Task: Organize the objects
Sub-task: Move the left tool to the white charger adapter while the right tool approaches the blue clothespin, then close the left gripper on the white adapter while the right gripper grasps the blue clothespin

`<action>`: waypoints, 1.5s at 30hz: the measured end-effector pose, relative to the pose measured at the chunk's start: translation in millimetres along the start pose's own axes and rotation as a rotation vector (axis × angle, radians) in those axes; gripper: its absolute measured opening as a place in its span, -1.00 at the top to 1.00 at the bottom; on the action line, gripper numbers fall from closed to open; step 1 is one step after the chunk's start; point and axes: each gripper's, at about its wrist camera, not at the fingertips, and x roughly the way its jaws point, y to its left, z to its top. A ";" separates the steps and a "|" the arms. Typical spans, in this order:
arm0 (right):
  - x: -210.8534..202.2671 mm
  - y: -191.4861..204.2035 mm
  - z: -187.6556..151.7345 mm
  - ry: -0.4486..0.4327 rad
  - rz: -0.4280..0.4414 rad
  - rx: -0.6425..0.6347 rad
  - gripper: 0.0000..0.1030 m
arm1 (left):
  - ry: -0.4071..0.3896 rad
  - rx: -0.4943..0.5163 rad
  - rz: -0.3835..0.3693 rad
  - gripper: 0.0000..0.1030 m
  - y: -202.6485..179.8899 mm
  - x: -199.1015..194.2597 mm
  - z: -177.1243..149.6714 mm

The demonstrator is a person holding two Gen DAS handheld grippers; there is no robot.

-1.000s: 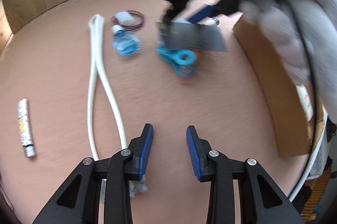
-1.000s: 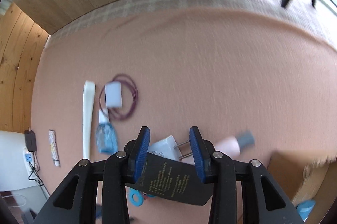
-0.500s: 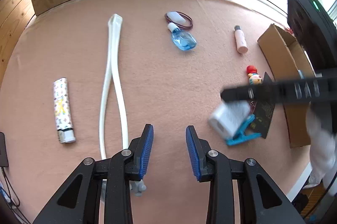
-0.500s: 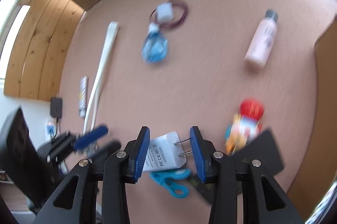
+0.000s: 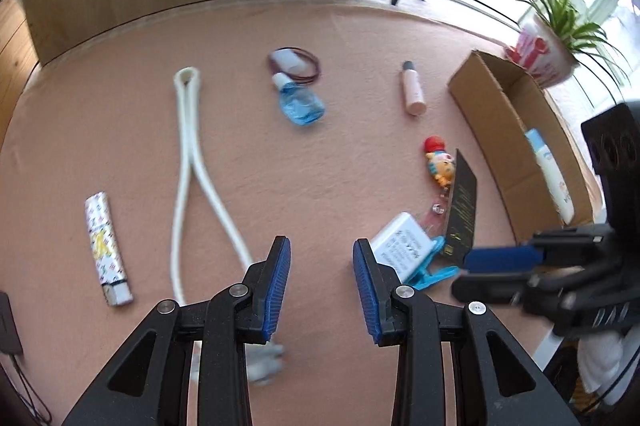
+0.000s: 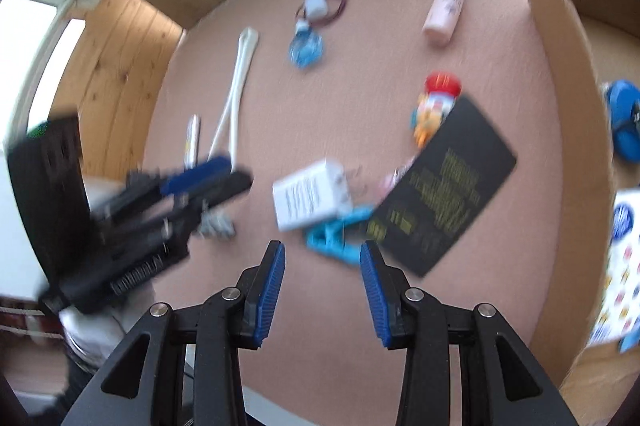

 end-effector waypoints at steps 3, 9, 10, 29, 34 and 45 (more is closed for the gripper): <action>8.9 2.9 -10.5 0.009 -0.043 -0.015 0.30 | 0.021 0.076 -0.013 0.27 -15.6 2.1 -0.1; 14.1 -7.8 -16.7 0.006 -0.053 0.031 0.42 | 0.082 0.181 -0.023 -0.12 -38.7 21.3 2.0; 14.6 -9.5 -16.7 0.003 -0.054 0.038 0.48 | 0.091 0.189 -0.029 -0.11 -41.9 25.5 3.1; 17.0 -17.7 20.9 -0.059 -0.020 0.099 0.61 | 0.068 0.018 0.019 0.24 7.9 29.4 2.8; 25.2 -6.5 35.6 -0.047 -0.031 0.070 0.53 | 0.062 -0.003 0.026 0.24 16.4 26.0 -4.4; 40.1 27.2 31.8 -0.044 -0.197 -0.097 0.40 | 0.064 0.004 0.046 0.23 19.1 30.1 -5.0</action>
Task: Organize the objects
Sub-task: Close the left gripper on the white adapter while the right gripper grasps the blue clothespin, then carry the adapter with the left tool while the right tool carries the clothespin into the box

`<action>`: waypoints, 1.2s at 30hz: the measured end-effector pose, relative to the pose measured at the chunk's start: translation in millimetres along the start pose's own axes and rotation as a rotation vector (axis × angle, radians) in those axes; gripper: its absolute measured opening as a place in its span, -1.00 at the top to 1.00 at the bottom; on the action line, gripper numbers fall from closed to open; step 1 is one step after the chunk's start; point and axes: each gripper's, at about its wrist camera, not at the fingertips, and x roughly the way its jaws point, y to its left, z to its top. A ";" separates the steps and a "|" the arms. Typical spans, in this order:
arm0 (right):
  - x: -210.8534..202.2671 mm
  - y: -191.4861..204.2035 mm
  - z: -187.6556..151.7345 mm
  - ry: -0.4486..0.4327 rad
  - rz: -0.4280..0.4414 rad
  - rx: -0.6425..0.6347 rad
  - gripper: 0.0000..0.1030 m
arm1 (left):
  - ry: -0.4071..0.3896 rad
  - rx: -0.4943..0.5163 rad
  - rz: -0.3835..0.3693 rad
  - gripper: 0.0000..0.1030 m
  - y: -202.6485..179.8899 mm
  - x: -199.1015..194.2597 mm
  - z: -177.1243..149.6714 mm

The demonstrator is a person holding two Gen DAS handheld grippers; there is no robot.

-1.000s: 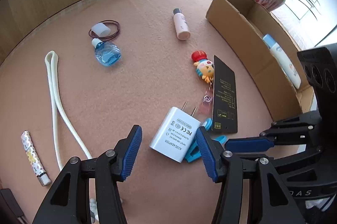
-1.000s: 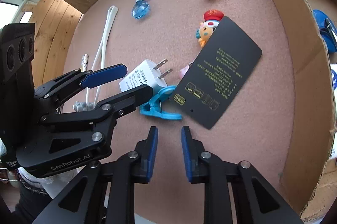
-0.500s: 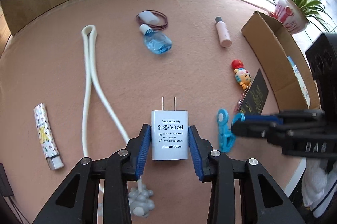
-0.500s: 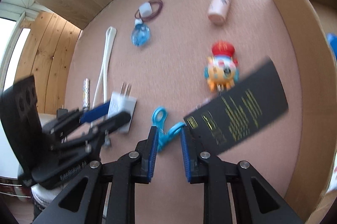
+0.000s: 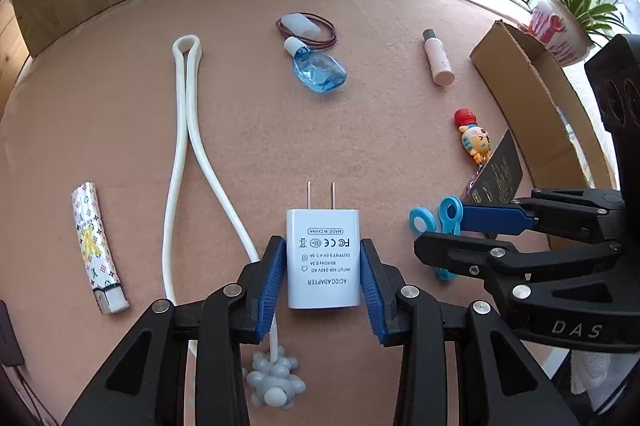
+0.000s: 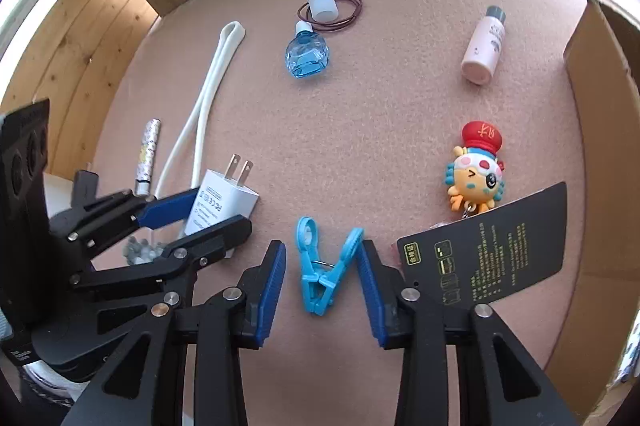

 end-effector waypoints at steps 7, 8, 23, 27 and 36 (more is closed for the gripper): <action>1.4 12.5 -4.0 -0.013 -0.085 -0.094 0.49 | -0.014 0.002 0.021 0.24 -0.1 -0.2 -1.3; 1.6 14.1 -4.8 -0.018 -0.095 -0.103 0.49 | -0.016 0.001 0.022 0.24 0.2 -0.6 -1.7; -36.3 -5.5 -18.4 -0.109 0.033 0.001 0.53 | -0.071 -0.084 -0.015 0.24 6.3 -31.6 -10.9; -58.8 -9.7 -22.7 -0.154 0.025 -0.006 0.53 | -0.094 -0.084 -0.024 0.24 -1.1 -42.0 -5.2; -110.5 -46.6 -34.7 -0.253 -0.016 0.036 0.53 | -0.144 -0.042 -0.058 0.24 -44.8 -56.3 16.5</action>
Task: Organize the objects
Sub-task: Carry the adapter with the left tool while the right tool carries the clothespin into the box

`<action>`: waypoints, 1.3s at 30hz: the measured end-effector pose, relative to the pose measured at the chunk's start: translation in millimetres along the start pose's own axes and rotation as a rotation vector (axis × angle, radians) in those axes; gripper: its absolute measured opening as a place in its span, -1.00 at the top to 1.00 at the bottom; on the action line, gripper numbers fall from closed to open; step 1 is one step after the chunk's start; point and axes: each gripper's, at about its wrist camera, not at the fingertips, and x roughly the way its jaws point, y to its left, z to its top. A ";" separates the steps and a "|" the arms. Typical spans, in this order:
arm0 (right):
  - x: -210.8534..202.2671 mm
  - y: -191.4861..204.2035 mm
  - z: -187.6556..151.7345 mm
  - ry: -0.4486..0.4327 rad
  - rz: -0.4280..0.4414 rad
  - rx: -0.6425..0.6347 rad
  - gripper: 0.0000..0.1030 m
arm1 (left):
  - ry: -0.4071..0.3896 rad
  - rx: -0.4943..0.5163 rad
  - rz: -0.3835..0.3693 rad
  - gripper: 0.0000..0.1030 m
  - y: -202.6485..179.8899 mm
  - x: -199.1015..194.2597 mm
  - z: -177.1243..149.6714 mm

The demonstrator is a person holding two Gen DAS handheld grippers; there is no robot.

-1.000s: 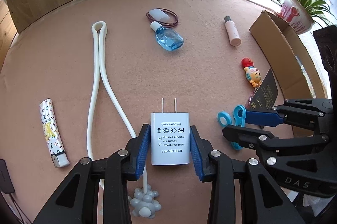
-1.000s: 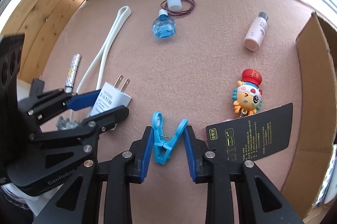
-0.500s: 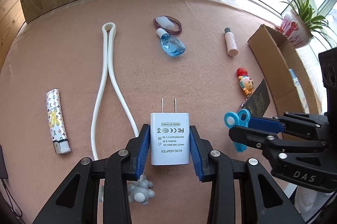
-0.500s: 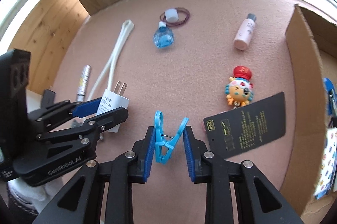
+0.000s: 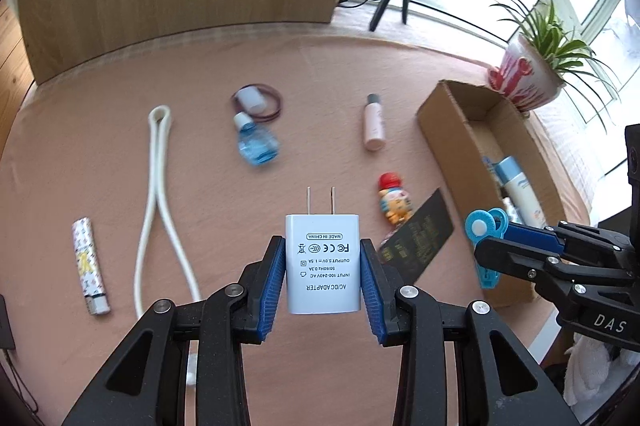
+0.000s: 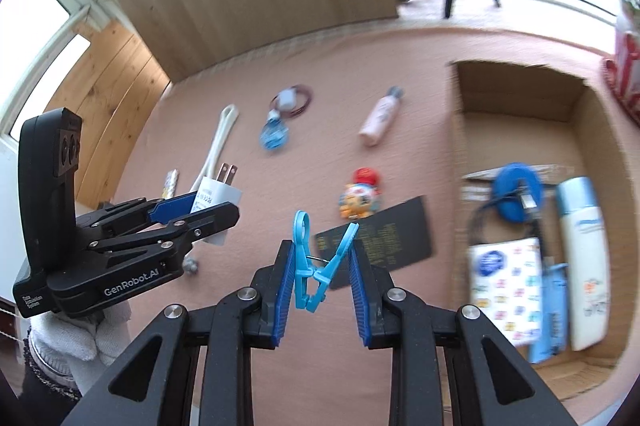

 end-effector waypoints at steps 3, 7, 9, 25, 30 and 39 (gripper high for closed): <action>-13.1 -17.9 0.0 -0.024 -0.026 0.020 0.53 | -0.010 0.030 -0.021 0.24 -23.5 -2.5 6.7; -29.3 -45.7 -4.0 -0.042 -0.052 0.057 0.53 | -0.019 0.064 -0.044 0.24 -53.5 -0.1 16.1; -35.3 -57.9 -6.7 -0.047 -0.062 0.072 0.53 | -0.022 0.082 -0.055 0.24 -68.9 2.8 21.7; -49.9 -122.5 -24.9 -0.046 -0.108 0.144 0.53 | -0.009 0.210 -0.095 0.24 -188.3 57.6 72.3; -48.2 -131.7 -25.8 -0.040 -0.113 0.151 0.53 | 0.012 0.207 -0.095 0.24 -201.6 77.4 77.5; -49.2 -138.2 -26.4 -0.031 -0.110 0.159 0.23 | 0.008 0.209 -0.120 -0.15 -213.7 77.7 81.0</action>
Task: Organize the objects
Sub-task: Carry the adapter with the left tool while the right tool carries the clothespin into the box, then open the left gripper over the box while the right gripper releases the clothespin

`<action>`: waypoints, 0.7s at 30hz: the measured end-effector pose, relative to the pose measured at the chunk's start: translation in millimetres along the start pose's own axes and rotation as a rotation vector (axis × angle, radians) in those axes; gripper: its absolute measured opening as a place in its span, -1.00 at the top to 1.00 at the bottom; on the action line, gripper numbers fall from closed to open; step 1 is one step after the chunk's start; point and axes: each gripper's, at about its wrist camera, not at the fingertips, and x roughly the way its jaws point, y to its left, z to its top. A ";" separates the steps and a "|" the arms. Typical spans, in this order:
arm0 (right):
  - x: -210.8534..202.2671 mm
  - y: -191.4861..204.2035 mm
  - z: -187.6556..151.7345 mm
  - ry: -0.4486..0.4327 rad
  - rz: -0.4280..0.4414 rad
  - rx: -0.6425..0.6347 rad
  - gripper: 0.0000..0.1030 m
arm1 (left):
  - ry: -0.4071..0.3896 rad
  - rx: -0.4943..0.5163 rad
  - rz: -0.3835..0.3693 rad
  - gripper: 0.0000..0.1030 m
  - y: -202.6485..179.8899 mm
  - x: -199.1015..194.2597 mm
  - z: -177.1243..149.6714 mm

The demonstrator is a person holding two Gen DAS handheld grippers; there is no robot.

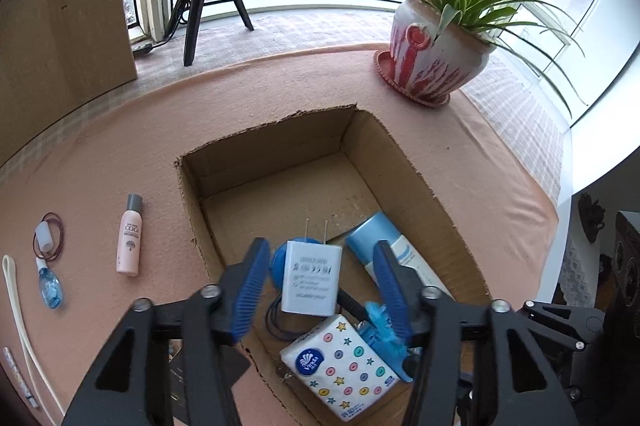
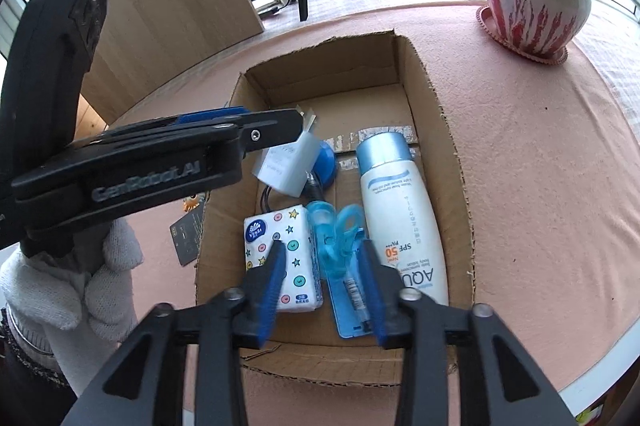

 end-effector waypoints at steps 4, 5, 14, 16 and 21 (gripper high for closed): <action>-0.5 -0.5 0.2 -0.002 -0.003 0.010 0.23 | -0.011 0.003 0.012 -0.15 1.5 -7.3 -2.1; -0.7 -0.2 0.0 -0.004 -0.003 0.011 0.23 | -0.016 0.001 0.020 -0.15 3.3 -10.0 -3.1; -0.6 10.6 6.0 -0.024 0.012 0.027 0.23 | -0.043 -0.062 0.075 -0.15 38.9 -36.2 -12.4; -0.5 15.1 8.7 -0.030 0.016 0.027 0.23 | -0.041 -0.087 0.092 -0.15 53.6 -42.2 -17.1; 2.0 31.2 20.2 -0.031 0.046 0.016 0.23 | -0.040 -0.147 0.136 -0.15 92.0 -54.0 -30.5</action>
